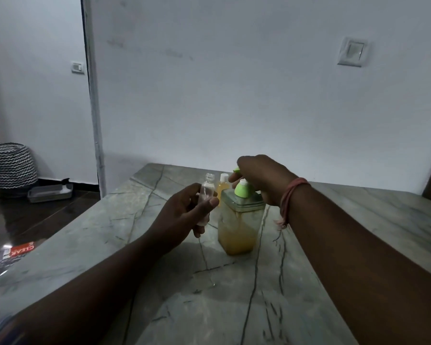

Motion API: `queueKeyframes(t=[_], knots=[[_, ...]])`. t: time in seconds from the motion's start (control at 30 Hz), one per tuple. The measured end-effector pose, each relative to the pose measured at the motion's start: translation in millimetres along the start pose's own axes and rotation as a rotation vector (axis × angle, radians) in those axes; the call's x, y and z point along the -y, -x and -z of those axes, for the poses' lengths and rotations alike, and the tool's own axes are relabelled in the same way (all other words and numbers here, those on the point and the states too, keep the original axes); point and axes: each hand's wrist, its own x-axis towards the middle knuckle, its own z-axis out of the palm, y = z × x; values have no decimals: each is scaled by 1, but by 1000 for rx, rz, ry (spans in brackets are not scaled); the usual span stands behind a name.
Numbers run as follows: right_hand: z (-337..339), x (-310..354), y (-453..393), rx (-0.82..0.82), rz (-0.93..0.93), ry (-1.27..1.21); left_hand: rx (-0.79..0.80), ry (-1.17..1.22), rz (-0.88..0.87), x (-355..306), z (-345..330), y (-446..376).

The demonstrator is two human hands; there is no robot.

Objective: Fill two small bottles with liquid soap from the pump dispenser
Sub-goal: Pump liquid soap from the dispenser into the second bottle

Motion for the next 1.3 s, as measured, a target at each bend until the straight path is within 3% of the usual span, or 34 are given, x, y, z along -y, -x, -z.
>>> queueKeyframes(t=[0.1,0.23,0.33,0.57,0.77,1.0,1.13,1.3], knots=[[-3,12,0,132,-50,55,-46,-37,-53,-1,-1,0],[7,35,-2,91,1,192,-53,-111,-143,-5,-3,0],[3,40,-6,216,-51,191,-100,-87,-182,-10,-2,2],[-21,40,-17,146,-73,132,-113,-161,-217,-13,2,4],[-22,41,-19,103,-6,456,-101,-126,-226,-14,-5,1],[-20,30,-20,87,93,497,-143,-29,-230,-10,-7,1],[-25,35,-15,83,139,638,-125,-19,-267,-12,-4,0],[-19,32,-20,201,87,465,-233,-51,-269,-18,-6,3]])
